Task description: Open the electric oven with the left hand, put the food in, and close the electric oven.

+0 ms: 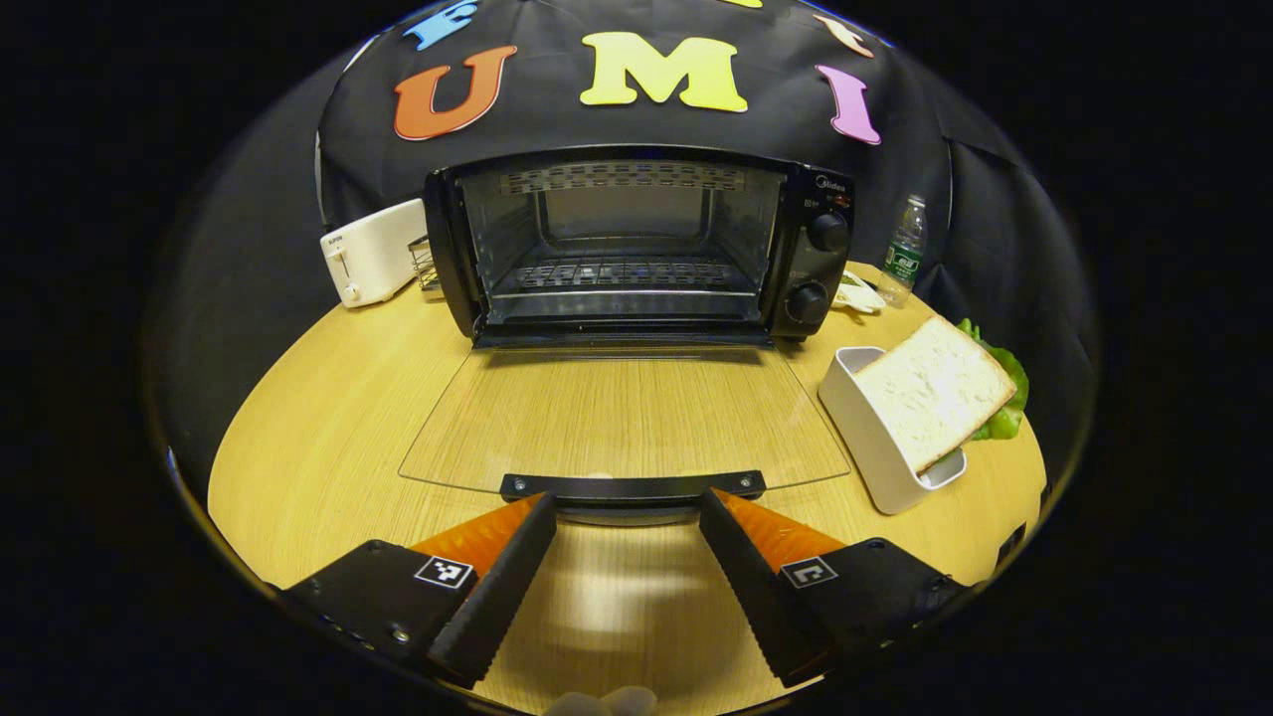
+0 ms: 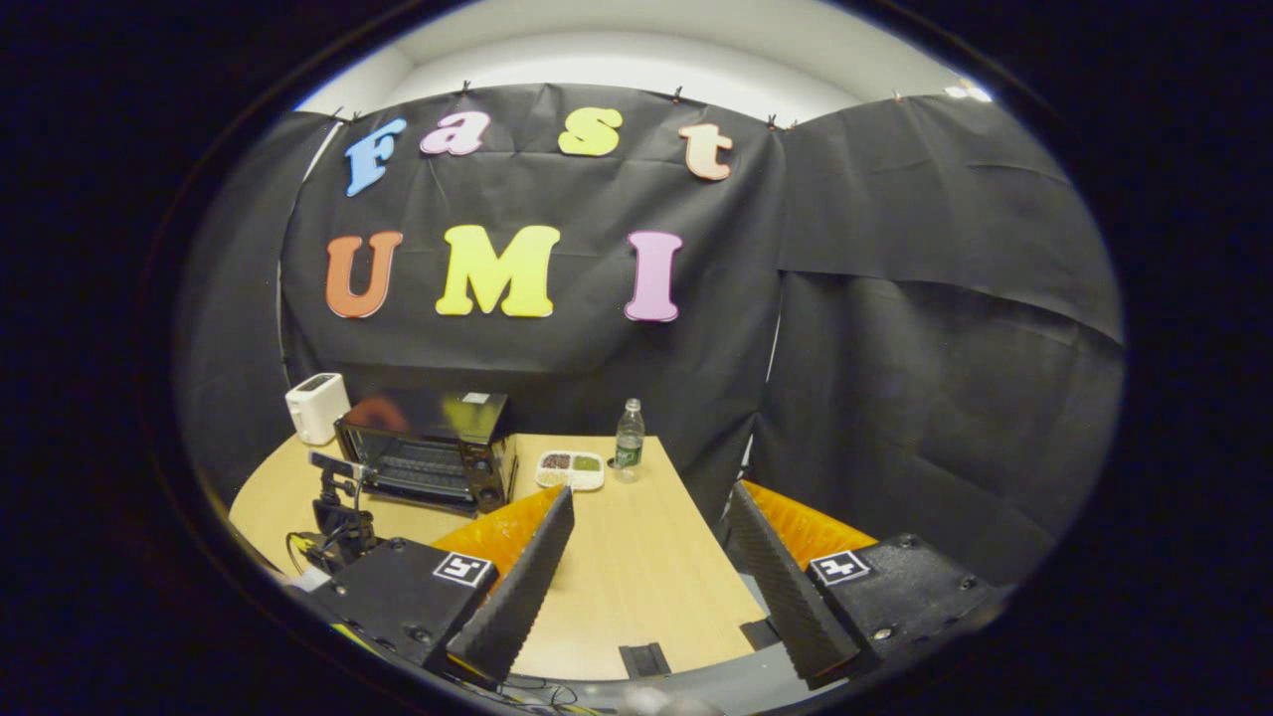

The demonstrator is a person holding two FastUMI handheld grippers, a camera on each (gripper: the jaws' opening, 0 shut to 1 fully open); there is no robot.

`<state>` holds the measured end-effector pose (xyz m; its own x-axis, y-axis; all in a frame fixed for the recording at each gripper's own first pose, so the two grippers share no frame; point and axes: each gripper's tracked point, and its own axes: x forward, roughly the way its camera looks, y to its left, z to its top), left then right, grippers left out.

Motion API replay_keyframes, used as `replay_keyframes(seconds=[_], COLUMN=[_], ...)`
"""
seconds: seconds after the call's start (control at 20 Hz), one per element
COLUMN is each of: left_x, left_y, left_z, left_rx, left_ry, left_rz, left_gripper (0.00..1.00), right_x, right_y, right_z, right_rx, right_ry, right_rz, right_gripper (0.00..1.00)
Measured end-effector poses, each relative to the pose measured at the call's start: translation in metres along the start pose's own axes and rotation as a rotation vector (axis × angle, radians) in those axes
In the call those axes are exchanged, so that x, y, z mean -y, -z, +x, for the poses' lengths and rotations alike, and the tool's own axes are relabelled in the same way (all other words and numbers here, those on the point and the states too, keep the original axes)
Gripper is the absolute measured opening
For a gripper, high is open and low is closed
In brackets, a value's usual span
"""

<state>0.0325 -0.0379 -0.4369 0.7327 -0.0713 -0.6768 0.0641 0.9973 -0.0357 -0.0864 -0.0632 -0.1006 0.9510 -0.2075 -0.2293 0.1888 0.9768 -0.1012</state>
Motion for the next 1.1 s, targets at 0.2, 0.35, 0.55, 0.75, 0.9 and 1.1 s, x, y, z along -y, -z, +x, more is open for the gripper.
replay_keyframes(seconds=[0.2,0.35,0.55,0.75,0.9,1.1], left_x=[-0.002,-0.005,-0.020,-0.032,-0.033,-0.025], left_y=[-0.005,-0.020,-0.054,-0.091,-0.125,-0.172], left_z=[-0.003,-0.017,-0.061,-0.112,-0.153,-0.209], left_rx=[0.026,0.069,0.178,0.267,0.332,0.443], left_ry=[0.006,0.028,0.007,0.008,-0.002,-0.036], left_rz=[0.017,0.015,0.030,0.009,-0.026,-0.027], left_gripper=[0.97,0.96,0.96,0.96,0.95,0.95], right_x=[-0.004,-0.013,-0.024,-0.043,-0.053,-0.087], right_y=[0.010,0.015,0.040,0.079,0.112,0.150], right_z=[0.003,0.007,0.031,0.062,0.098,0.140], right_rx=[-0.022,-0.030,-0.071,-0.168,-0.236,-0.367], right_ry=[-0.004,-0.036,-0.108,-0.221,-0.294,-0.464], right_rz=[-0.001,0.007,0.027,0.083,0.096,0.132], right_gripper=[0.92,0.92,0.92,0.92,0.92,0.87])
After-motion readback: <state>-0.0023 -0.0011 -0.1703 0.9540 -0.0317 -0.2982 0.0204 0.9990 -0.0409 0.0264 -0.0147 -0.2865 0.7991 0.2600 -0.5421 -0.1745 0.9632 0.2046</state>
